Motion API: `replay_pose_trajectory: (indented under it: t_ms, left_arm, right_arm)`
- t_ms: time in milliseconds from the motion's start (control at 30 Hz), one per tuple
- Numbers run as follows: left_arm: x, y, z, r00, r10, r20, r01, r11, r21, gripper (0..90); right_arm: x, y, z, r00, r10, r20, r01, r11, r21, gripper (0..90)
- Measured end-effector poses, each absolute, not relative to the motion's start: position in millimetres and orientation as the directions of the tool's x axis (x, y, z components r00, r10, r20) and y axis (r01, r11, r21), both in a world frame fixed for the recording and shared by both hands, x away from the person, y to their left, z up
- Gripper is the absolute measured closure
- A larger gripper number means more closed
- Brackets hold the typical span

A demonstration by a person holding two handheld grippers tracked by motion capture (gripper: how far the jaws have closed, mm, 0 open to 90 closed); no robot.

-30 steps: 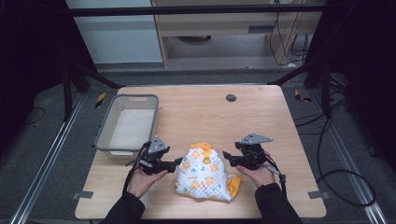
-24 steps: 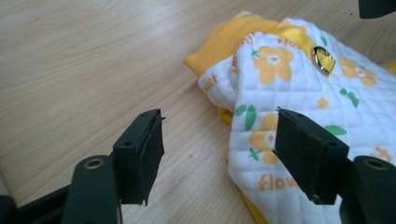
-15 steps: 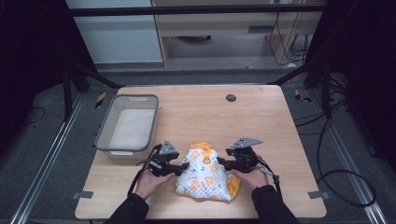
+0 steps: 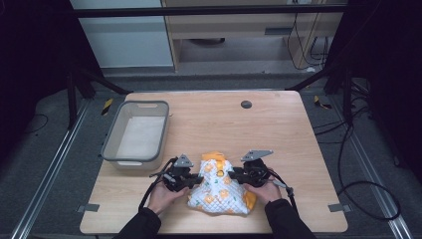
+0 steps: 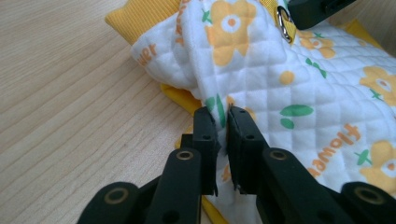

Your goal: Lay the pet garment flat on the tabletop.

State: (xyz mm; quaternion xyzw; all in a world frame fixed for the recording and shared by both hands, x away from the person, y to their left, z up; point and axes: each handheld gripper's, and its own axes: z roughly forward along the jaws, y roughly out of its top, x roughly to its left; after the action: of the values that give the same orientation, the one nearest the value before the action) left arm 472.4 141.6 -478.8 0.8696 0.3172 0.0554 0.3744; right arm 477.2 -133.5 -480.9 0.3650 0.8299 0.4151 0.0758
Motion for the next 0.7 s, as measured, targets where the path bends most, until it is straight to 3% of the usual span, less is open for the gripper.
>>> replay_pose_trajectory:
  t_ms: [33,133,367,700]
  left_arm:
    - [472,141,-478,0.796,0.589,-0.140,0.510,-0.528,0.679,84.2]
    - [471,140,-477,0.798,0.587,-0.136,0.506,-0.529,0.681,85.0]
    - [464,146,-461,0.798,0.588,-0.132,0.484,-0.494,0.723,85.6]
    - [435,152,-414,0.823,0.561,-0.084,0.374,-0.426,0.824,85.6]
  right_arm:
    - [477,-133,-480,-0.724,0.665,0.183,0.549,0.393,0.738,81.3]
    - [477,-134,-479,-0.729,0.654,0.202,0.556,0.392,0.733,85.6]
    - [472,-139,-468,-0.735,0.636,0.235,0.557,0.369,0.744,86.4]
    - [438,-154,-424,-0.770,0.607,0.197,0.449,0.296,0.843,86.3]
